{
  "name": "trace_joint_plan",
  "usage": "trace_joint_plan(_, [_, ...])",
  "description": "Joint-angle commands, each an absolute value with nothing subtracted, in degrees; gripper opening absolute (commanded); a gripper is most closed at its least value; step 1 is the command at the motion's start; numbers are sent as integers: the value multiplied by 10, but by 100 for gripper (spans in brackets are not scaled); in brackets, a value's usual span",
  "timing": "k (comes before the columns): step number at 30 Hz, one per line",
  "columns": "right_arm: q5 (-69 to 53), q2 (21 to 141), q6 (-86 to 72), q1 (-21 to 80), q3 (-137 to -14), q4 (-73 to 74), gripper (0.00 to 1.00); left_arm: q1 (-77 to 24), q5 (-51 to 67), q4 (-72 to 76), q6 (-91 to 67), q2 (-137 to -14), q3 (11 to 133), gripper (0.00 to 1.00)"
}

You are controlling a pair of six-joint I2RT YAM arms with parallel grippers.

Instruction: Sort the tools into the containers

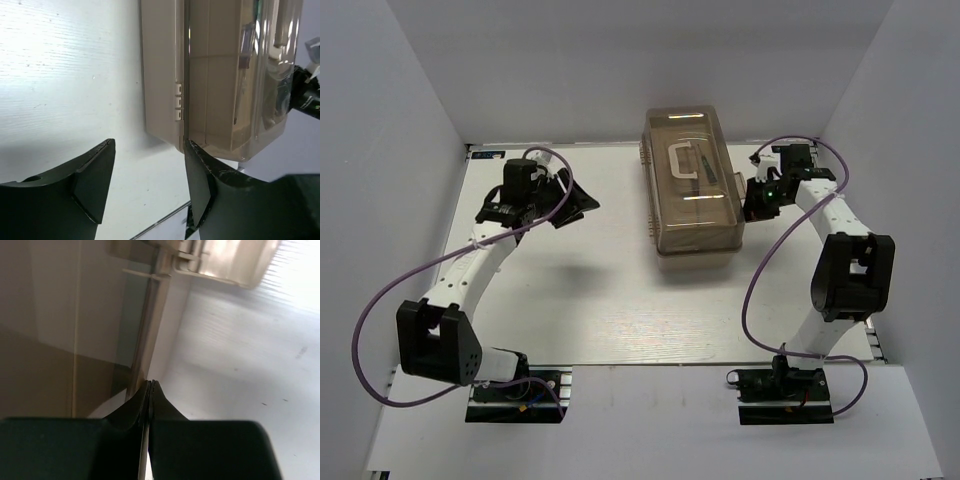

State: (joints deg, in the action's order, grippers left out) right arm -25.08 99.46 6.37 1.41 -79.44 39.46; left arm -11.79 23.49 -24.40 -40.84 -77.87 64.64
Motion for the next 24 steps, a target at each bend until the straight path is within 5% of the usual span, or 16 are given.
trace_joint_plan(1, [-327, 982, 59, 40, -814, 411, 0, -121, 216, -271, -348, -737, 650, 68])
trace_joint_plan(10, [-184, 970, 69, 47, -812, 418, 1, -121, 172, -315, -298, -707, 633, 81])
trace_joint_plan(13, [-108, 948, 93, 37, -799, 442, 35, -121, 141, -349, -269, -696, 639, 87])
trace_joint_plan(16, [-105, 898, 124, 31, -750, 438, 54, -121, 117, -370, -243, -683, 639, 92])
trace_joint_plan(18, [-110, 844, 144, 32, -705, 418, 77, -121, 106, -375, -226, -664, 634, 96])
trace_joint_plan(21, [-106, 794, 131, 33, -680, 421, 91, -121, 92, -375, -206, -645, 628, 100])
trace_joint_plan(24, [-96, 758, 98, 39, -674, 439, 91, -121, 92, -370, -192, -618, 616, 100])
